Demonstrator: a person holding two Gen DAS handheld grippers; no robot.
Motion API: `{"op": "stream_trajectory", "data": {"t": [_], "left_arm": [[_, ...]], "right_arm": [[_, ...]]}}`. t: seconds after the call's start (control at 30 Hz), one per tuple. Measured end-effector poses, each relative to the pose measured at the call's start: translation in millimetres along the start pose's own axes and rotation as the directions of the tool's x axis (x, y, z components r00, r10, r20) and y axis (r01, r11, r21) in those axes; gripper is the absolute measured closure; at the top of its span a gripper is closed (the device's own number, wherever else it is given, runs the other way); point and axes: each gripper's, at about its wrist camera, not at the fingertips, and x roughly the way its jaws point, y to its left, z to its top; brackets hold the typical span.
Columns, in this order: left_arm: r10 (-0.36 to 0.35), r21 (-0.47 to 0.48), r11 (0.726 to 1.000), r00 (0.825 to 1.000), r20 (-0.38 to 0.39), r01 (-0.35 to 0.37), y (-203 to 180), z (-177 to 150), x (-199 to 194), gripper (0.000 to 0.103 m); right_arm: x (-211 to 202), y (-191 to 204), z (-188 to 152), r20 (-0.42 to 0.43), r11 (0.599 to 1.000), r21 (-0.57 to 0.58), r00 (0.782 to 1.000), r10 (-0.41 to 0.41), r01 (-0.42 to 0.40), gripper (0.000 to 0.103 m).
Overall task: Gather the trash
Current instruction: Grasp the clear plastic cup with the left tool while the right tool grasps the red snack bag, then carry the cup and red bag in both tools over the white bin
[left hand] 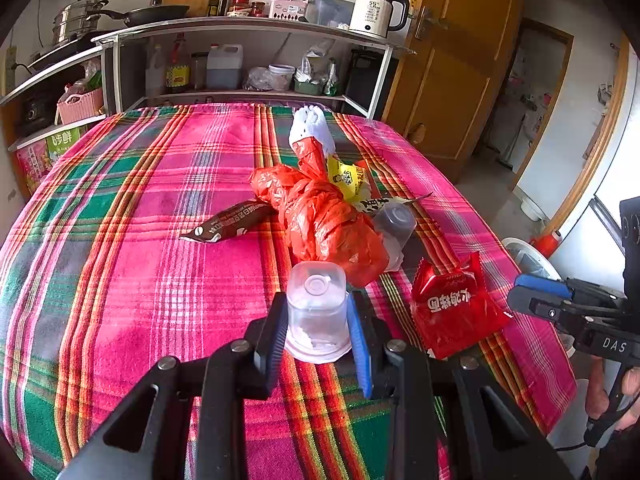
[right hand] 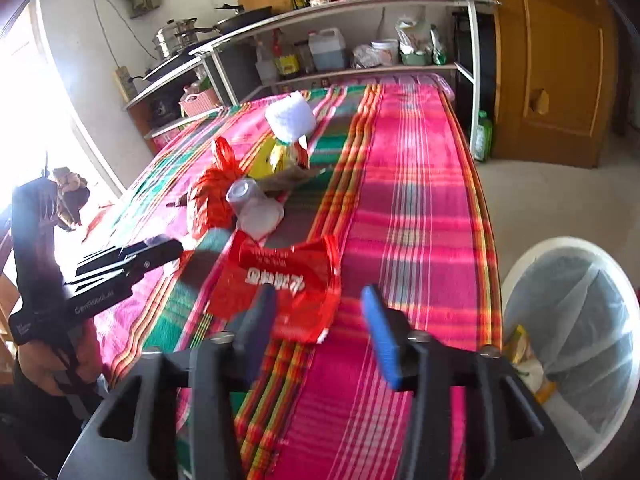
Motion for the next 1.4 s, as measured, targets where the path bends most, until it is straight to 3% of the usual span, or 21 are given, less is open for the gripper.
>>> {"op": "stream_trajectory", "data": {"t": [0.4,0.53,0.57,0.8,1.4], "left_arm": [[0.008,-0.015,1.000,1.000,-0.006,-0.008,9,-1,-1,0.072],[0.007,-0.014,1.000,1.000,-0.010,-0.007,8,-2,1,0.072],[0.006,-0.013,1.000,1.000,-0.011,-0.007,8,-2,1,0.072],[0.001,-0.003,1.000,1.000,-0.008,-0.001,3,-3,-2,0.072],[-0.049,0.073,0.996,0.998,0.026,0.047,-40,-1,-28,0.072]], "right_arm": [[46,8,18,-0.072,0.990,-0.139,0.997,-0.003,-0.007,0.050],[43,13,15,-0.061,0.989,-0.149,0.998,-0.021,0.012,0.087],[42,15,14,-0.059,0.988,-0.152,0.998,-0.028,0.019,0.091],[29,16,7,-0.034,0.991,-0.123,0.998,-0.049,0.044,0.102],[-45,2,-15,0.095,0.996,-0.025,0.992,-0.083,0.086,0.103]]}}
